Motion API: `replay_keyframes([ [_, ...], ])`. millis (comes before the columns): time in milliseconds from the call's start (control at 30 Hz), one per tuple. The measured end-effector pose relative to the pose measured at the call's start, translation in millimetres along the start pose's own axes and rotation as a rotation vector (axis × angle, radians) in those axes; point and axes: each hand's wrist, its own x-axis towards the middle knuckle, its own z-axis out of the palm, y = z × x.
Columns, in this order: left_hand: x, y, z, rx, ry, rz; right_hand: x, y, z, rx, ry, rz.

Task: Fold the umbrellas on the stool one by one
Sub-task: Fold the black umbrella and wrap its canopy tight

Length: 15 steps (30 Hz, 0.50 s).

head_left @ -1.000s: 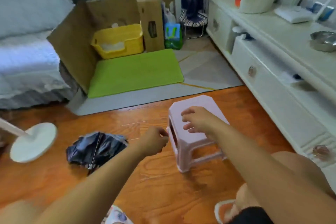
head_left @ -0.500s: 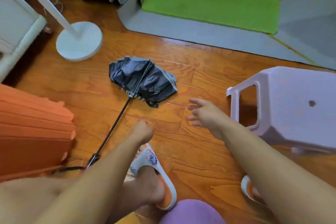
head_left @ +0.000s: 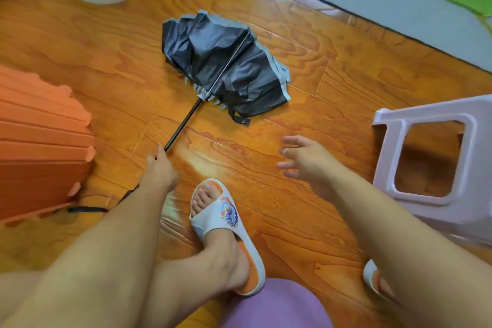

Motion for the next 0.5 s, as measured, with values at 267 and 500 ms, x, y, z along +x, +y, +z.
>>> replay_keyframes([
  [267, -6, 30, -10, 0.209, 0.374, 0.301, -6, -2, -13, 0.048, 0.083, 0.042],
  [500, -66, 101, -117, 0.240, 0.657, 0.573, -71, -18, -66, 0.066, 0.181, -0.106],
])
